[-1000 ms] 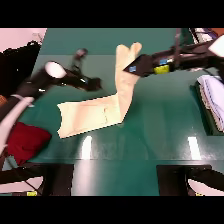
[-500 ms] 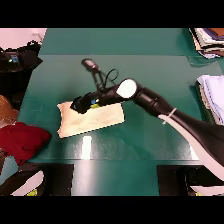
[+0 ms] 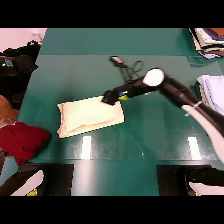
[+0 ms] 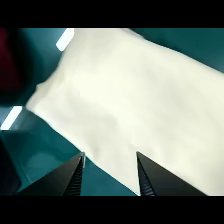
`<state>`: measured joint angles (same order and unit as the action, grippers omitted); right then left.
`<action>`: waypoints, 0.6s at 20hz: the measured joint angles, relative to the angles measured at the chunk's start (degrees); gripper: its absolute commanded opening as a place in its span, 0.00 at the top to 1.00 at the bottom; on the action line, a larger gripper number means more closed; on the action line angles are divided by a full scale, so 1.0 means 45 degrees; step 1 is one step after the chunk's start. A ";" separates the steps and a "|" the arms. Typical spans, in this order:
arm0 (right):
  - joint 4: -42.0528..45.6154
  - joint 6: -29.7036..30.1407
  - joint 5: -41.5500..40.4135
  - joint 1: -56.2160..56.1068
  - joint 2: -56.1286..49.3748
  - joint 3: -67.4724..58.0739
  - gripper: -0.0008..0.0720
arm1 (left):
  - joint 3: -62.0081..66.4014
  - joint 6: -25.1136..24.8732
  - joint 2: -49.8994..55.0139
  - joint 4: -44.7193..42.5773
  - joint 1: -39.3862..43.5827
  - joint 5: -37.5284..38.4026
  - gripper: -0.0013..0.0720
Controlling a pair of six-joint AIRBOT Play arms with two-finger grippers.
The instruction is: Fold the shirts.
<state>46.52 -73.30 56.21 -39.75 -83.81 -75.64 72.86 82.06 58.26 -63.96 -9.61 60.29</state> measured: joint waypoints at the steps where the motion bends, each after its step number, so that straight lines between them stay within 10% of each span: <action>1: 0.0087 -0.0005 0.0204 0.0656 0.0209 0.0549 0.11 | 0.0000 0.0000 0.0000 0.0015 0.0000 0.0058 0.95; 12: -0.2307 0.0301 0.1282 0.2817 -0.2268 0.1889 0.13 | 0.0000 0.0000 0.0010 0.0214 -0.0005 0.0136 0.95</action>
<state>36.14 -71.94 61.98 -27.07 -94.02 -67.13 72.86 82.06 58.30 -63.00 -9.63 60.90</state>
